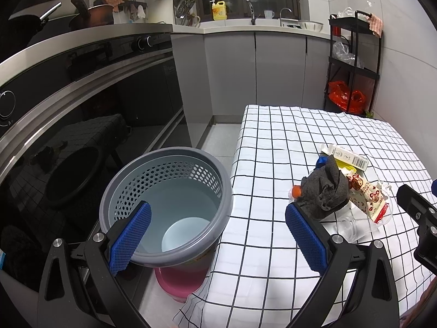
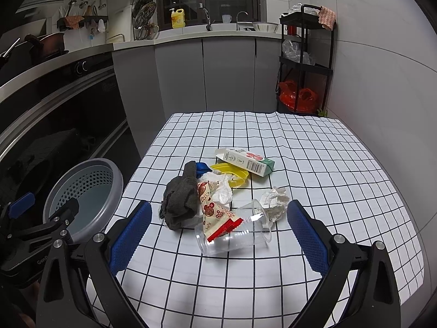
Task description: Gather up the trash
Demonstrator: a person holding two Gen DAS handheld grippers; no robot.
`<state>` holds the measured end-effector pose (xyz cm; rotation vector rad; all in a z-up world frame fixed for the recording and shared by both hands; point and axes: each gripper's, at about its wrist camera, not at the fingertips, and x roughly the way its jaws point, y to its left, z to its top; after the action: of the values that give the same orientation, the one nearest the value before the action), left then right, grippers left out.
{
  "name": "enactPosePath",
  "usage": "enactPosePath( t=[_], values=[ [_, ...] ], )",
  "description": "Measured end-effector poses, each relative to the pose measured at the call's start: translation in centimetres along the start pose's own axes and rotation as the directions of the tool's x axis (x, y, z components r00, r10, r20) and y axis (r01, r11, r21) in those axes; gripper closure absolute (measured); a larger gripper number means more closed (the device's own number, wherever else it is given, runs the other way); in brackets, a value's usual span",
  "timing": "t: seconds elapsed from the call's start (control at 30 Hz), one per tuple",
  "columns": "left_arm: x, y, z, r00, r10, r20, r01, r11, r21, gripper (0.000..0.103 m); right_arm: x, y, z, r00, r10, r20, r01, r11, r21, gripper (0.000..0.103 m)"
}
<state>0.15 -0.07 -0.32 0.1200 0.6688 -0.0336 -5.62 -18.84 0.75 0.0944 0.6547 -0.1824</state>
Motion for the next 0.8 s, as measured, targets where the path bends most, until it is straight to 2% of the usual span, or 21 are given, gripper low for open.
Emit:
enactPosePath(
  t=[0.8],
  values=[
    [0.04,0.1,0.09,1.0,0.002,0.0,-0.002,1.0,0.004,0.007,0.16,-0.05,-0.03,1.0,0.004,0.001,-0.004,1.0,0.006,0.008]
  ],
)
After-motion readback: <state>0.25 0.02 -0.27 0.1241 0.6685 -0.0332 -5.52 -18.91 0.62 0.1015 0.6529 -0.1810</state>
